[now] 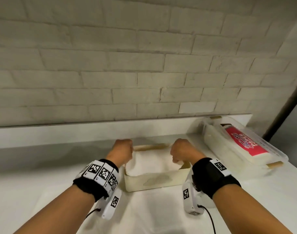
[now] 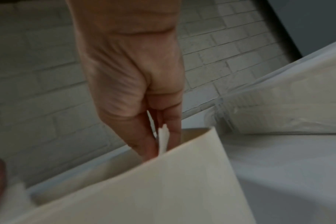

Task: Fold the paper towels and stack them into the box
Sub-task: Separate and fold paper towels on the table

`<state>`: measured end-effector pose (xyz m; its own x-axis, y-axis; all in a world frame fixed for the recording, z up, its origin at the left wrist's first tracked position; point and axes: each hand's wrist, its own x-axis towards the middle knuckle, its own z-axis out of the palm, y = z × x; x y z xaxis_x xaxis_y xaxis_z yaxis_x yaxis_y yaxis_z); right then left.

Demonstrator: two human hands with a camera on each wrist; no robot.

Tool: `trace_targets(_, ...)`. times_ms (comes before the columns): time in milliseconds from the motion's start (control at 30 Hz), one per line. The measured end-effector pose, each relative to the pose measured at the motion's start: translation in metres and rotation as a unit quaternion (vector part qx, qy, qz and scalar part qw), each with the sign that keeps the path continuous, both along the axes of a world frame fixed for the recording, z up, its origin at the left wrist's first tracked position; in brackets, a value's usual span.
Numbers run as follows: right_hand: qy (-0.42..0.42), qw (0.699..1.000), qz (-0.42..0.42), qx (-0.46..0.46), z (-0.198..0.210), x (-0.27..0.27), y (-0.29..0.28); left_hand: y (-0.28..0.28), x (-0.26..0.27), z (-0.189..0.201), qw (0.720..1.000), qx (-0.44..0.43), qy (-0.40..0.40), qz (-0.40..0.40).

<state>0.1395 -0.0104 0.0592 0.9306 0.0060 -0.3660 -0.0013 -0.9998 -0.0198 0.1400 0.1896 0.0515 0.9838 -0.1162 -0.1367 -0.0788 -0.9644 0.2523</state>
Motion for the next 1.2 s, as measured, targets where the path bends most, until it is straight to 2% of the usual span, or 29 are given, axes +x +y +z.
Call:
trace_targets(133, 0.046, 0.995, 0.039, -0.080, -0.008, 0.003, 0.009, -0.019, 0.006, -0.013, 0.984, 0.154, 0.048, -0.074)
trace_targets(200, 0.060, 0.990, 0.059, -0.117, -0.008, 0.002, 0.011, -0.028, 0.006, -0.017, 0.972, 0.200, 0.076, -0.098)
trace_targets(267, 0.108, 0.982, 0.062, -0.138, -0.015, 0.005, 0.013, -0.036, 0.004, -0.020, 0.952, 0.264, 0.100, -0.120)
trace_targets(333, 0.134, 0.979, 0.066, -0.139, -0.024, 0.011, 0.015, -0.040, 0.003, -0.021, 0.937, 0.305, 0.102, -0.134)
trace_targets(500, 0.096, 0.987, 0.063, -0.112, -0.038, 0.012, 0.011, -0.041, 0.006, -0.025, 0.948, 0.257, 0.117, -0.148)
trace_targets(700, 0.111, 0.986, 0.058, -0.114, -0.045, 0.010, 0.008, -0.041, 0.003, -0.032, 0.945, 0.265, 0.133, -0.137)
trace_targets(833, 0.010, 0.993, 0.074, -0.087, -0.038, 0.007, 0.014, -0.046, 0.001, -0.032, 0.957, 0.235, 0.105, -0.131)
trace_targets(1033, 0.080, 0.993, 0.081, -0.039, -0.047, 0.008, 0.015, -0.045, 0.004, -0.033, 0.960, 0.203, 0.140, -0.135)
trace_targets(1100, 0.077, 0.994, 0.077, -0.016, -0.048, 0.006, 0.011, -0.045, 0.004, -0.032, 0.960, 0.204, 0.135, -0.138)
trace_targets(1200, 0.024, 0.995, 0.039, 0.089, -0.035, 0.000, -0.001, -0.048, 0.005, -0.022, 0.972, 0.184, 0.090, -0.116)
